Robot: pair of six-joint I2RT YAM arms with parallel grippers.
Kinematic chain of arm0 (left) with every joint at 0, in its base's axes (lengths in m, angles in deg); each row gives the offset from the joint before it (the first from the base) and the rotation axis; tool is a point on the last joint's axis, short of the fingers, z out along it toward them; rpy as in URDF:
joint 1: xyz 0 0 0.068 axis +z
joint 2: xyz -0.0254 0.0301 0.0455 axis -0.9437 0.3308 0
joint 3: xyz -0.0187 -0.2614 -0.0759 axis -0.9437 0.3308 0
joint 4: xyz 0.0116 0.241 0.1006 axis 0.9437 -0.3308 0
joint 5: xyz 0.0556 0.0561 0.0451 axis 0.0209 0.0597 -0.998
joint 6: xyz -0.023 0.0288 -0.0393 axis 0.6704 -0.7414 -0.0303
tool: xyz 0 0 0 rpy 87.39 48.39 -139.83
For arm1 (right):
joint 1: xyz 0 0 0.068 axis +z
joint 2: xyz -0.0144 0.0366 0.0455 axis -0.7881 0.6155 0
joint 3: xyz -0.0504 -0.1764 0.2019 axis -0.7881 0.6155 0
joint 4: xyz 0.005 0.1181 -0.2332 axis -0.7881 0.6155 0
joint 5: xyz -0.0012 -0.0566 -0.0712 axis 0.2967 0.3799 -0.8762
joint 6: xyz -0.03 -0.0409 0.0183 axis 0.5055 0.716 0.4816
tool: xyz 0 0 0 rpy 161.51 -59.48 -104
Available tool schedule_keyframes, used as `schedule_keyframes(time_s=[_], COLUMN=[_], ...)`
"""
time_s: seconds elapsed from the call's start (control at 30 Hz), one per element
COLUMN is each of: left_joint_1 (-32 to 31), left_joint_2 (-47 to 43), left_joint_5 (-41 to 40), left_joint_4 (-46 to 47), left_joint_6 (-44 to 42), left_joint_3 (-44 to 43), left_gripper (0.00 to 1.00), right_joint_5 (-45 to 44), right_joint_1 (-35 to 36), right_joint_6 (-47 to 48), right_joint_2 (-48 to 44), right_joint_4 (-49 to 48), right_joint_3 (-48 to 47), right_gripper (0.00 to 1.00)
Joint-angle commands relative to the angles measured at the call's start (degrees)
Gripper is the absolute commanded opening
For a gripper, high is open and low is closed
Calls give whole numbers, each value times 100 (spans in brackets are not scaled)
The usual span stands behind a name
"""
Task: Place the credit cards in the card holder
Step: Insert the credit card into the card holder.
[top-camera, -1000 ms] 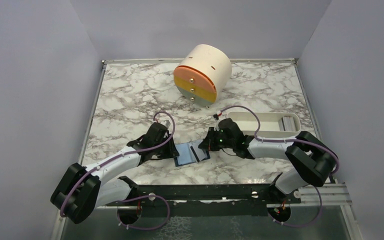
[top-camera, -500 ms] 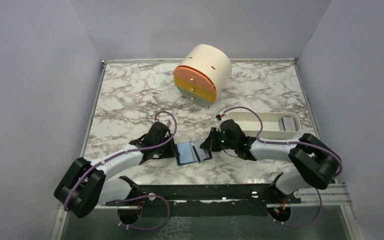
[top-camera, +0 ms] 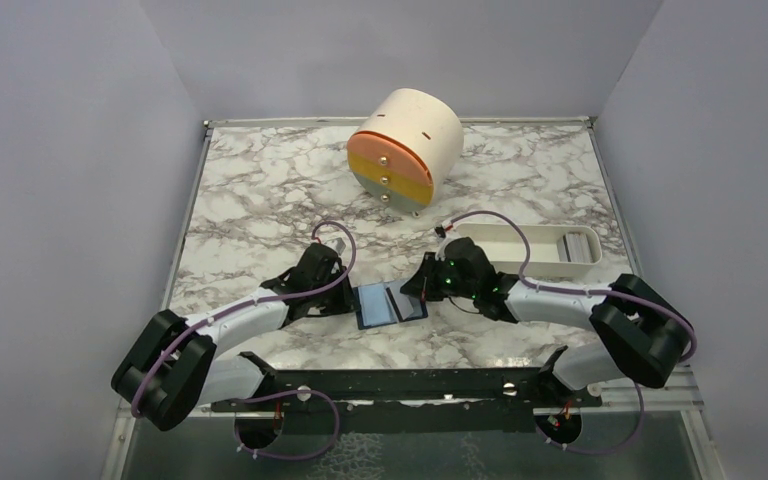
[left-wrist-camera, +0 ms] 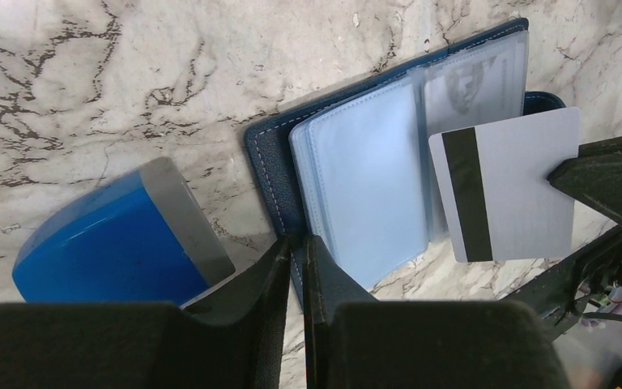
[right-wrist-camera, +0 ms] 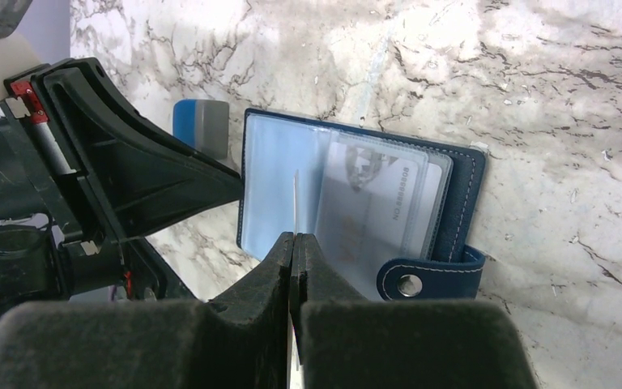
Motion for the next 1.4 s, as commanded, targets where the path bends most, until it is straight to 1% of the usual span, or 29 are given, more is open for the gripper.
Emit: schedule_keyframes(time_s=[0.0, 0.37, 0.7, 0.8, 1.2, 1.37], left_joint_1=[-26, -26, -25, -26, -26, -26], left_joint_2=[35, 71, 44, 44, 37, -1], left_joint_5=[66, 79, 150, 167, 250, 228], left_joint_4=[25, 25, 34, 27, 60, 66], left_joint_6=[-68, -117, -196, -196, -143, -132], left_joint_3=[91, 91, 112, 109, 115, 135], left_gripper=[14, 11, 11, 11, 10, 11], right_joint_5=[-145, -308, -278, -395, -568, -463], right_joint_1=[54, 50, 52, 54, 41, 28], right_joint_6=[125, 325, 191, 257, 522, 534], right_joint_2=[132, 427, 136, 104, 510, 620], right_joint_4=[-164, -238, -280, -165, -248, -324], right_joint_3=[-163, -227, -232, -253, -204, -189], right_gripper=[1, 1, 1, 1, 1, 1])
